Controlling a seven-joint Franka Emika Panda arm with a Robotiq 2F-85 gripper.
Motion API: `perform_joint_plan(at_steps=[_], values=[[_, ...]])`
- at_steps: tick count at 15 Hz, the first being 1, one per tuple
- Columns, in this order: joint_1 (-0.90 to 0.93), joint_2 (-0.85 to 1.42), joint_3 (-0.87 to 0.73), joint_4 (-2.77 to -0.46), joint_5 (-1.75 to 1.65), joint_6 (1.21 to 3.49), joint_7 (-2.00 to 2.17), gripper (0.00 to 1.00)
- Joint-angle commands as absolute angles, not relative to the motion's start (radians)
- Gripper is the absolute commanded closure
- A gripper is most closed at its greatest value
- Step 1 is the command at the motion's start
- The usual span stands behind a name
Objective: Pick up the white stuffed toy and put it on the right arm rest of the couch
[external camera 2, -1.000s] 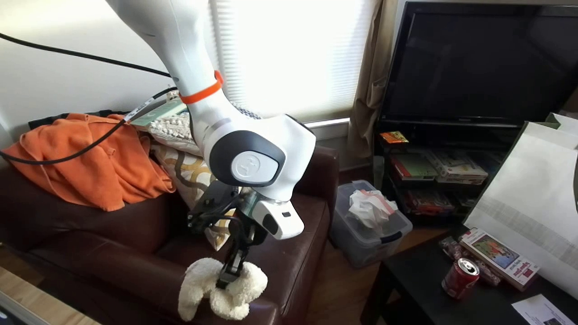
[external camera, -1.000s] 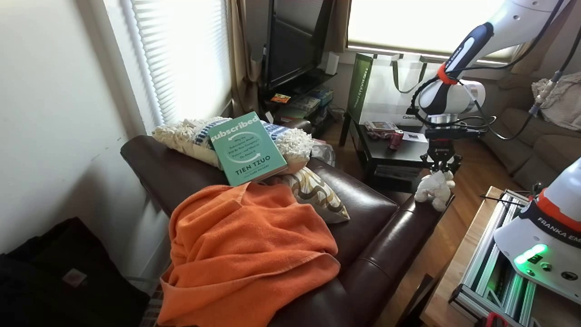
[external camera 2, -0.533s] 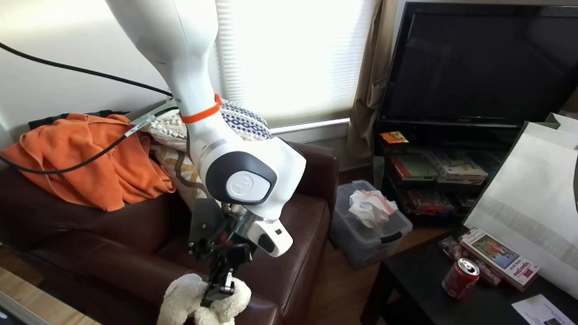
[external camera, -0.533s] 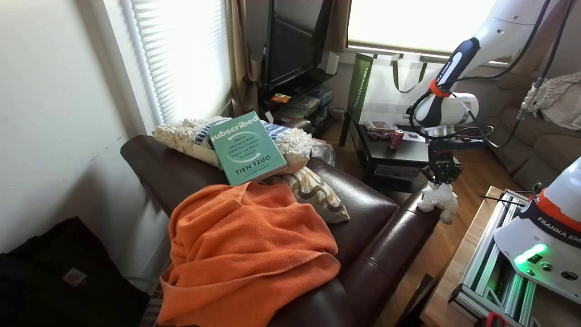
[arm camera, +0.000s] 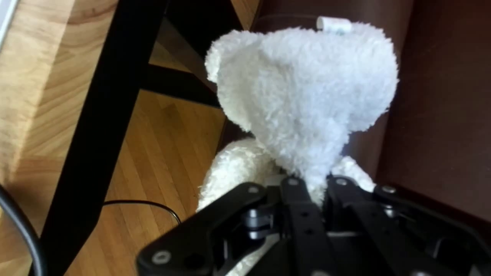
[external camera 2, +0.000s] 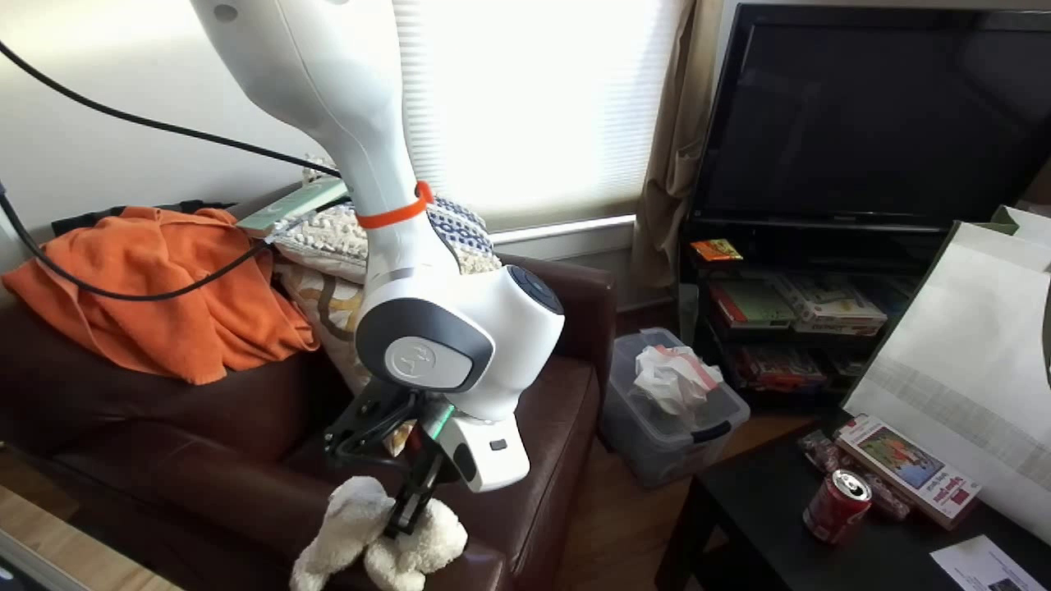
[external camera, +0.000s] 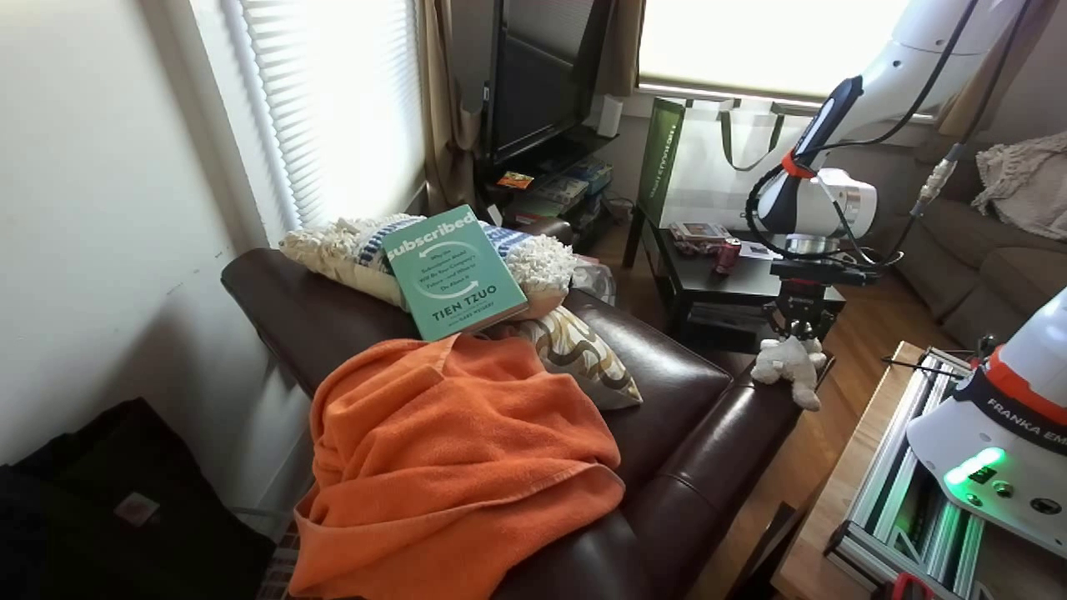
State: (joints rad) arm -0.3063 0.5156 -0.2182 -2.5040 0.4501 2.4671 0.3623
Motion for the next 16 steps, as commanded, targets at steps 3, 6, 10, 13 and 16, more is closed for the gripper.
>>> perform_joint_plan(at_steps=[3,6,10,13,16], values=[[-0.261,0.499,-0.264,-2.571,0.500,2.483,0.548,0.98],[-0.270,0.473,-0.267,-2.611,0.549,2.495,0.592,0.98],[-0.272,0.430,-0.268,-2.648,0.624,2.531,0.589,0.98],[-0.227,0.398,-0.296,-2.669,0.592,2.556,0.636,0.98],[-0.194,0.377,-0.312,-2.682,0.551,2.551,0.686,0.98]])
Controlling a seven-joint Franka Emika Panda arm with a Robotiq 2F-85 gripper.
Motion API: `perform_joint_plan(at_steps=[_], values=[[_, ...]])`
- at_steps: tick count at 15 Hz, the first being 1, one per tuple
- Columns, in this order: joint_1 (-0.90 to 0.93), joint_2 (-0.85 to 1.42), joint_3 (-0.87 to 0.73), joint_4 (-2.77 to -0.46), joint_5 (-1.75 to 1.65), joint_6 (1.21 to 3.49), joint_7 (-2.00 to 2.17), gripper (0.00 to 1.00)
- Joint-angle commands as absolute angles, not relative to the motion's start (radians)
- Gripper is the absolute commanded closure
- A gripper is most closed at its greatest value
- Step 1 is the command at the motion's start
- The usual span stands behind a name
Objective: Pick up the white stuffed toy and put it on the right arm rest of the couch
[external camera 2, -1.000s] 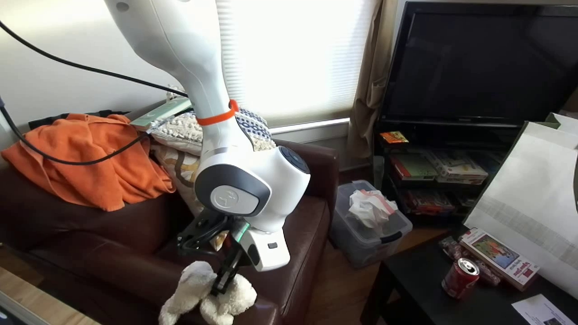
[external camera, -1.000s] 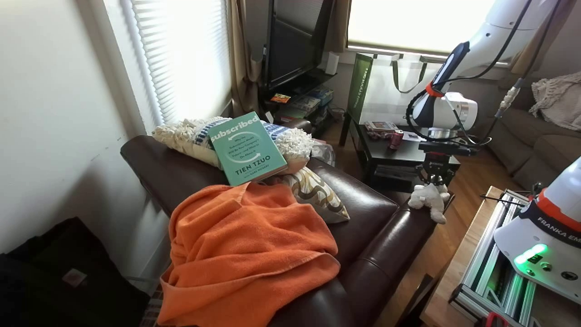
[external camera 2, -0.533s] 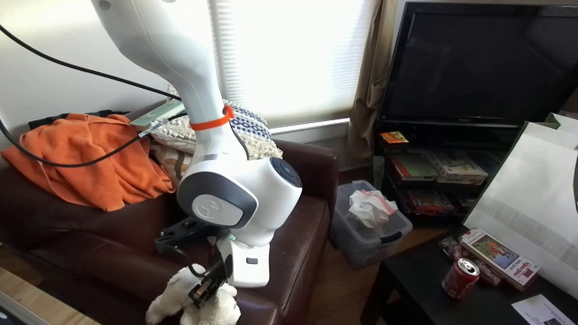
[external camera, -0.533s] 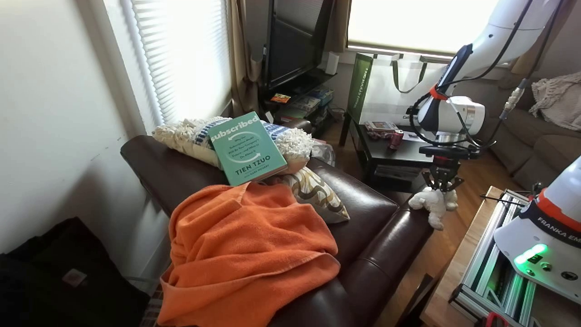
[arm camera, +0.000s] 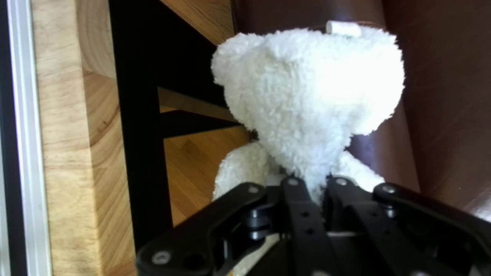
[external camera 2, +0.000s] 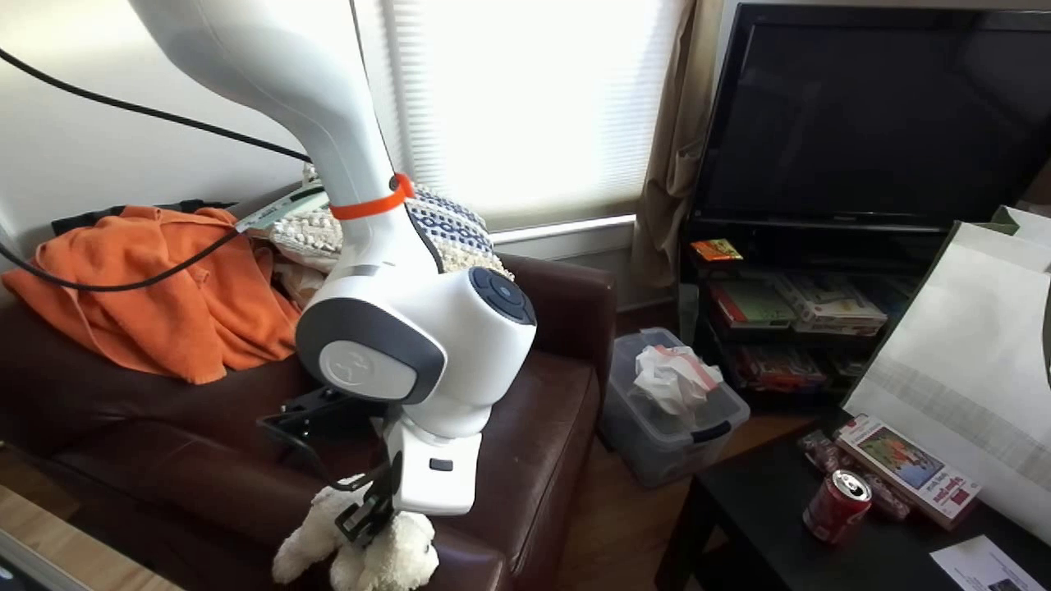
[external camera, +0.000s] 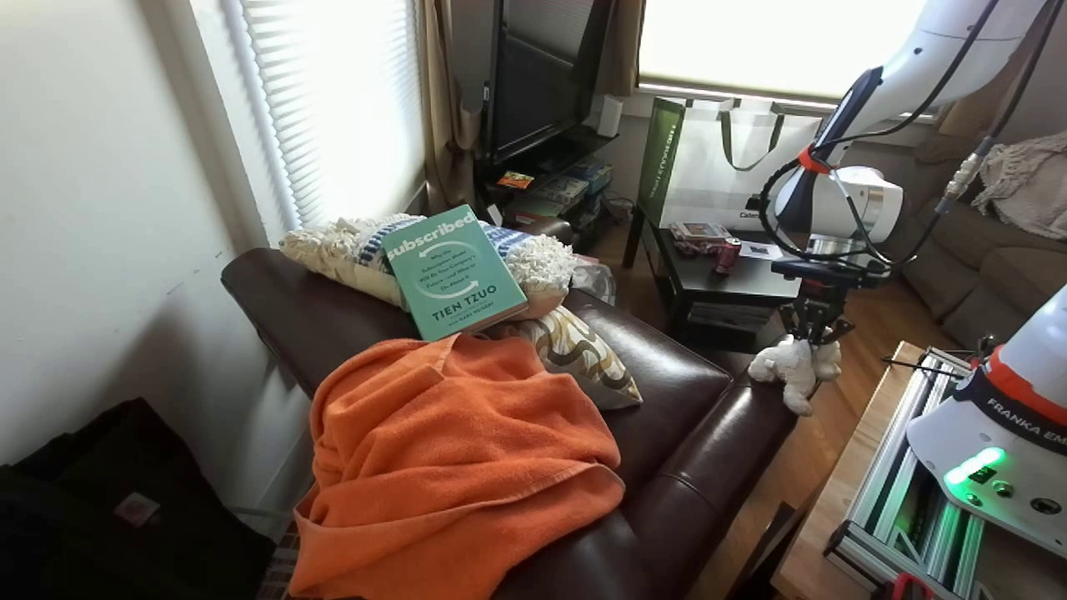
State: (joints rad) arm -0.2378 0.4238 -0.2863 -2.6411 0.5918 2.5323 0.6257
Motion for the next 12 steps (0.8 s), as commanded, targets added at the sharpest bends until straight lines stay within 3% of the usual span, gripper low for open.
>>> perform_joint_plan(at_steps=[1,3,10,12], values=[[-0.184,0.370,-0.314,-2.686,0.543,2.560,0.700,0.65],[-0.168,0.356,-0.320,-2.692,0.519,2.572,0.734,0.58],[-0.129,0.314,-0.345,-2.714,0.387,2.592,0.872,0.05],[-0.100,0.245,-0.358,-2.779,0.353,2.665,0.908,0.00]])
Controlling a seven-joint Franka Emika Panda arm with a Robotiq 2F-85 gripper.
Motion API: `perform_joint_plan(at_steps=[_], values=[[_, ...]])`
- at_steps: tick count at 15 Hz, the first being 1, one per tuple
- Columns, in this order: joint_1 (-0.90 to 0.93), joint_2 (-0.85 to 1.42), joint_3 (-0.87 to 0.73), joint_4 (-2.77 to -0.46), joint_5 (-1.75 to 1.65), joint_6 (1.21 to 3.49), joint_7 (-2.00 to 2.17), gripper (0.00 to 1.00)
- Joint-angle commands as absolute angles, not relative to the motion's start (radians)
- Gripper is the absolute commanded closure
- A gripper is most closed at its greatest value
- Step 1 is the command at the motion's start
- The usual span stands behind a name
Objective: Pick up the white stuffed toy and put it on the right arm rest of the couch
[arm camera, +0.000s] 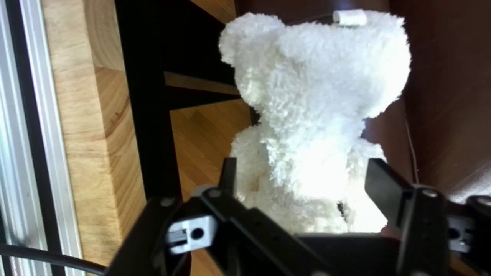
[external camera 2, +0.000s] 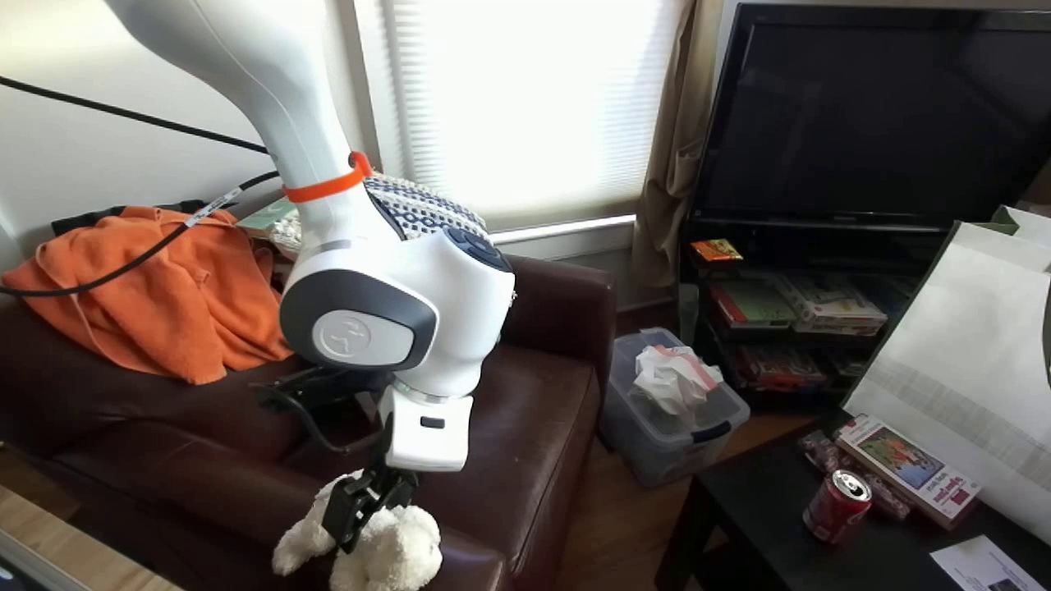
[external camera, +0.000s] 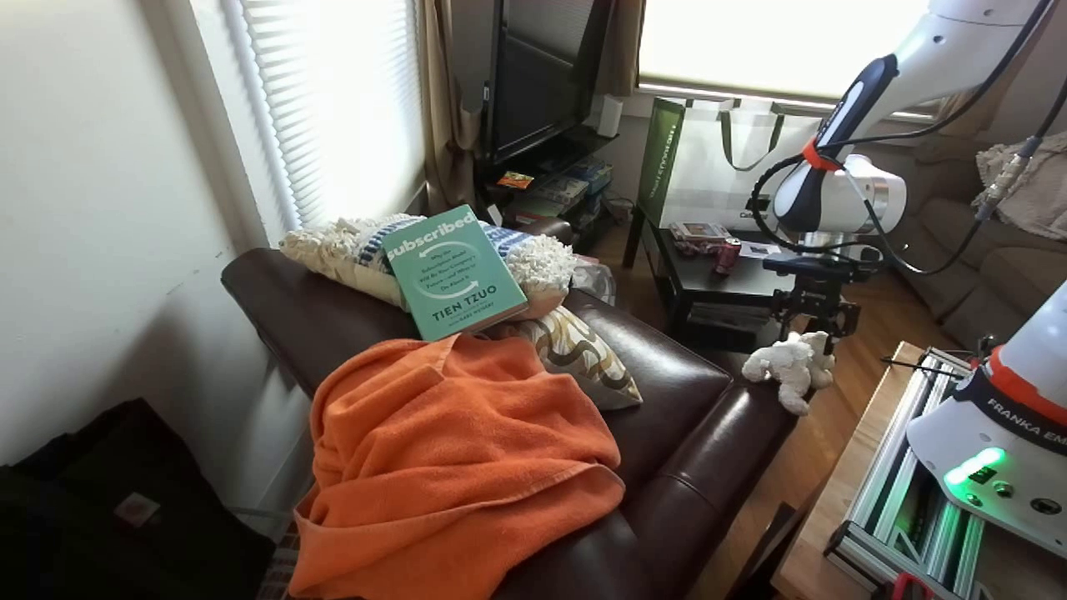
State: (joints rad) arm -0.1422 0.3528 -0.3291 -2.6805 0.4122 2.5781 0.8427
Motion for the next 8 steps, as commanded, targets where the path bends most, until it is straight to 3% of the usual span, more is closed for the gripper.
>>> perform_joint_plan(at_steps=[1,2,3,5,6,8], values=[[-0.079,0.202,-0.366,-2.825,0.328,2.720,0.933,0.00],[-0.036,0.144,-0.386,-2.898,0.283,2.806,0.984,0.00],[-0.042,0.249,-0.367,-2.758,0.276,2.811,1.007,0.00],[0.067,0.230,-0.420,-2.783,0.246,2.927,1.060,0.00],[-0.048,0.238,-0.345,-2.775,0.265,2.865,1.014,0.00],[0.008,0.238,-0.365,-2.761,0.255,2.904,1.046,0.00]])
